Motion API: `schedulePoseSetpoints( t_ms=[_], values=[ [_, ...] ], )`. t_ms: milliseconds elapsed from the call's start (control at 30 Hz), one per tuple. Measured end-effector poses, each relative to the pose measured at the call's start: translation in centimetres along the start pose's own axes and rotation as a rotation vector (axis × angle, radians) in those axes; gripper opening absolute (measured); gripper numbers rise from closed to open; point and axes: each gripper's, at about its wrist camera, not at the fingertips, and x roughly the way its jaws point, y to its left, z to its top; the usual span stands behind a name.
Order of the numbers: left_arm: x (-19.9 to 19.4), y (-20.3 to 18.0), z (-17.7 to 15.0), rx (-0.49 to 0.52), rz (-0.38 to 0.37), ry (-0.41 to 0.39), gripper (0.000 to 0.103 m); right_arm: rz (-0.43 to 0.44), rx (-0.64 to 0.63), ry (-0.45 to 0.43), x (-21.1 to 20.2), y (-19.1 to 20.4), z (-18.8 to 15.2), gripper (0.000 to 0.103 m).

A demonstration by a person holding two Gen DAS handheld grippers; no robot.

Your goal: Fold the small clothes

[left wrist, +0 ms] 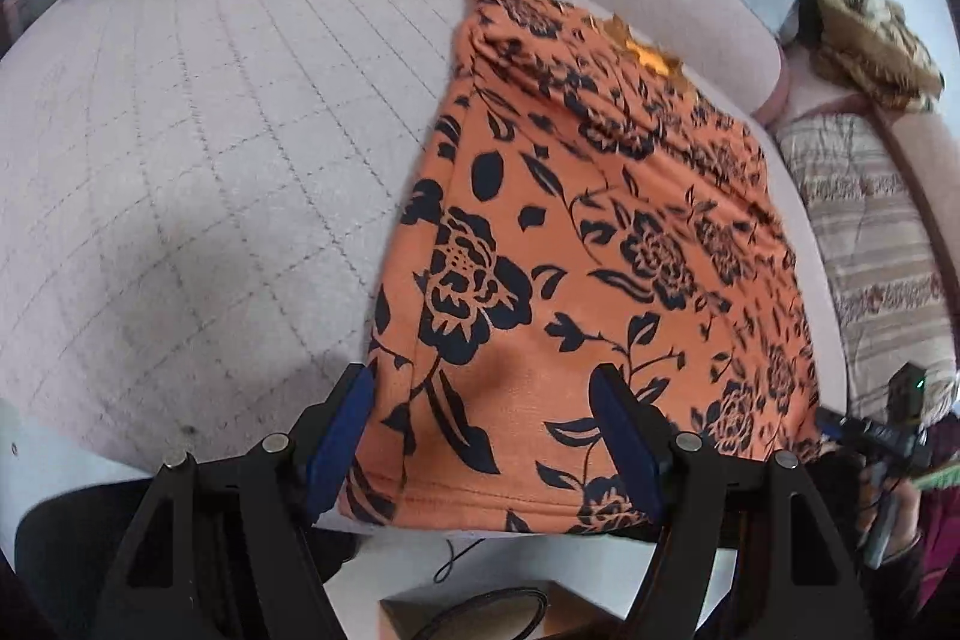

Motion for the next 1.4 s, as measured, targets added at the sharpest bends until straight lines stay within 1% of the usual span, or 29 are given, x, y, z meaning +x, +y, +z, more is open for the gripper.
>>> schedulePoseSetpoints(
  t_ms=[33, 133, 233, 267, 300, 333, 367, 433, 500, 567, 600, 633, 700, 733, 767, 800, 833, 867, 900, 933, 1033, 1067, 1133, 1200, 1233, 1267, 1333, 1367, 1400],
  values=[
    [0.0, 0.0, -0.2, -0.006, 0.004, -0.005, 0.075, -0.006, 0.018, 0.003, 0.2, -0.3, 0.0, 0.054],
    [1.5, 0.3, -0.6, -0.014, 0.048, 0.059, 0.075, 0.000, 0.023, 0.005, 0.4, -0.1, 0.3, 0.054],
    [1.7, -0.1, -0.9, 0.026, 0.080, 0.054, 0.074, 0.009, 0.016, 0.014, 1.1, 0.6, 0.5, 0.054],
    [1.6, -0.4, -1.1, 0.039, 0.094, 0.056, 0.070, 0.007, 0.018, 0.016, 1.1, 0.5, 0.5, 0.054],
    [1.6, -0.6, -1.2, 0.051, 0.106, 0.057, 0.056, 0.012, 0.028, 0.015, 1.1, 0.4, 0.5, 0.054],
    [1.5, -0.5, -1.2, 0.056, 0.109, 0.059, 0.046, 0.017, 0.032, 0.012, 1.0, 0.4, 0.5, 0.054],
    [1.5, -0.4, -1.3, 0.056, 0.111, 0.063, 0.044, 0.024, 0.038, 0.009, 0.8, 0.3, 0.4, 0.053],
    [1.7, -0.1, -1.1, 0.049, 0.115, 0.064, 0.035, 0.045, 0.043, -0.003, 0.4, 0.4, 0.4, 0.047],
    [1.8, 0.3, -1.0, 0.033, 0.117, 0.067, 0.033, 0.032, 0.042, 0.002, 0.8, 0.4, 0.5, 0.045],
    [1.7, 0.2, -1.0, 0.030, 0.108, 0.065, 0.038, 0.019, 0.066, 0.013, 1.2, 0.0, 0.7, 0.045],
    [1.7, 0.2, -1.2, 0.036, 0.091, 0.064, 0.052, 0.024, 0.064, 0.013, 1.2, 0.1, 0.7, 0.047],
    [1.8, -0.1, -1.3, 0.052, 0.067, 0.060, 0.061, 0.025, 0.057, 0.014, 1.2, 0.2, 0.7, 0.047],
    [2.0, -1.1, -1.5, 0.098, 0.101, 0.061, 0.061, 0.018, 0.052, 0.021, 1.4, 0.1, 0.8, 0.048],
    [2.1, -1.5, -1.6, 0.116, 0.126, 0.061, 0.057, 0.021, 0.057, 0.025, 1.5, 0.0, 0.9, 0.045],
    [2.2, -1.7, -1.6, 0.126, 0.150, 0.054, 0.047, 0.017, 0.062, 0.031, 1.5, -0.1, 0.9, 0.041],
    [2.2, -1.7, -1.6, 0.133, 0.174, 0.049, 0.017, 0.008, 0.064, 0.035, 1.5, -0.1, 0.9, 0.018],
    [2.1, -1.4, -1.4, 0.122, 0.164, 0.046, 0.006, -0.005, 0.066, 0.031, 1.4, -0.3, 1.0, 0.006],
    [1.6, -0.8, -1.1, 0.071, 0.082, 0.052, 0.006, 0.008, 0.081, 0.020, 1.1, -0.5, 1.0, 0.006],
    [1.2, -0.5, -0.9, 0.049, 0.066, 0.043, 0.006, 0.032, 0.087, 0.005, 0.6, -0.4, 1.0, 0.006],
    [0.4, -0.6, -0.7, 0.055, 0.069, 0.017, 0.006, 0.053, 0.078, -0.012, -0.2, -0.1, 1.1, 0.006],
    [-1.0, -1.1, -0.3, 0.056, 0.041, -0.018, 0.006, 0.105, 0.066, -0.064, -2.5, 0.9, 1.5, 0.006],
    [-0.9, -1.2, -0.2, 0.057, 0.044, -0.018, 0.007, 0.116, 0.059, -0.075, -2.9, 1.2, 1.8, 0.006],
    [0.4, -0.6, -0.2, 0.056, 0.081, 0.019, 0.007, 0.119, 0.065, -0.083, -2.9, 0.9, 2.2, 0.007],
    [2.2, 0.0, -0.6, 0.037, 0.117, 0.085, 0.010, 0.116, 0.107, -0.020, -1.0, -0.1, 2.4, 0.009],
    [2.4, 0.2, -0.7, 0.026, 0.111, 0.077, 0.012, 0.105, 0.123, -0.006, -0.5, -0.4, 2.3, 0.009],
    [2.1, 0.3, -0.7, 0.015, 0.094, 0.069, 0.015, 0.085, 0.137, 0.005, 0.0, -0.7, 2.1, 0.010],
    [2.0, 0.2, -0.6, 0.022, 0.064, 0.075, 0.038, 0.074, 0.135, 0.018, 0.3, -0.8, 2.0, 0.015],
    [2.0, 0.1, -0.7, 0.032, 0.047, 0.080, 0.042, 0.071, 0.129, 0.013, 0.2, -0.7, 2.0, 0.021],
    [2.0, -0.1, -0.7, 0.043, 0.040, 0.083, 0.049, 0.057, 0.124, 0.014, 0.1, -0.7, 2.0, 0.042]
  ],
)
